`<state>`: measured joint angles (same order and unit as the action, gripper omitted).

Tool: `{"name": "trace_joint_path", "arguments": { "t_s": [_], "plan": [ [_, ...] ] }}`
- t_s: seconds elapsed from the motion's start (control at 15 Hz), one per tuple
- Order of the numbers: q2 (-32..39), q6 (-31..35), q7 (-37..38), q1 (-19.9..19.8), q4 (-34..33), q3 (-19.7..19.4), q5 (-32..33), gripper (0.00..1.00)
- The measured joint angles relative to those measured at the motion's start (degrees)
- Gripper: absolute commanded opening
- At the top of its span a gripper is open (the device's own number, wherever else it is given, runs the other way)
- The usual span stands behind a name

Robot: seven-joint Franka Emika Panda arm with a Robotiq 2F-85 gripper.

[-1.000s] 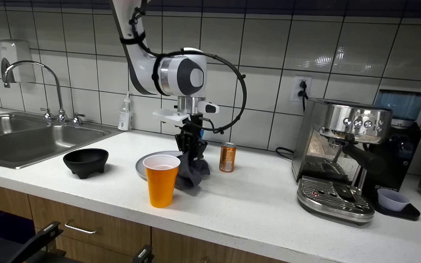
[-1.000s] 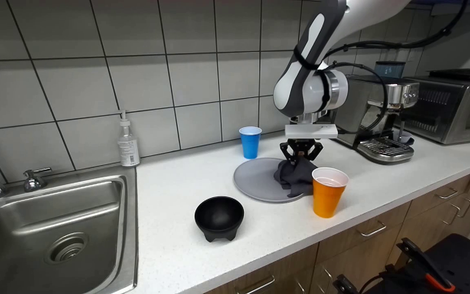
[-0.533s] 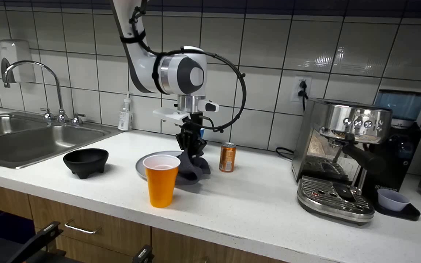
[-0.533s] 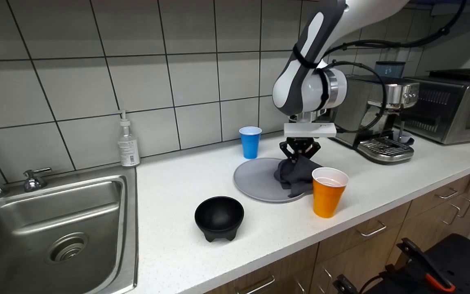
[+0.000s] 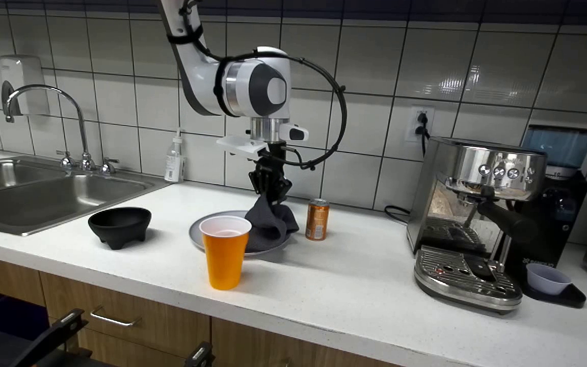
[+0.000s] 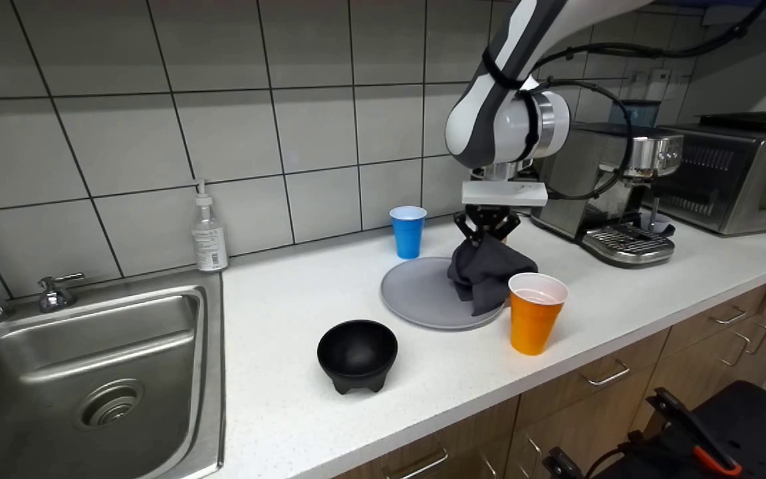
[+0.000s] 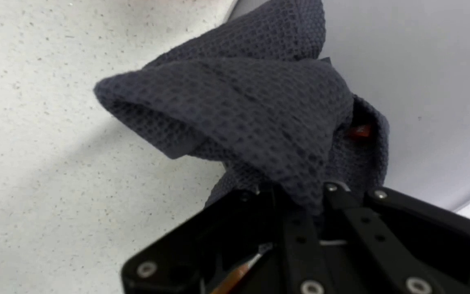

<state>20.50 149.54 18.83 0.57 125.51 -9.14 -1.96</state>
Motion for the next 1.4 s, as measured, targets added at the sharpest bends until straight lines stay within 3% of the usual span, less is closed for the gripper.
{"name": "trace_joint_path", "arguments": {
  "t_s": [0.53, 1.4],
  "plan": [
    [-4.0, 0.5, -0.1, -2.7, 1.7, -1.1, 0.1, 0.02],
    [-5.3, 2.1, 0.6, -5.7, 3.8, -8.0, 1.3, 0.02]
  ]
}}
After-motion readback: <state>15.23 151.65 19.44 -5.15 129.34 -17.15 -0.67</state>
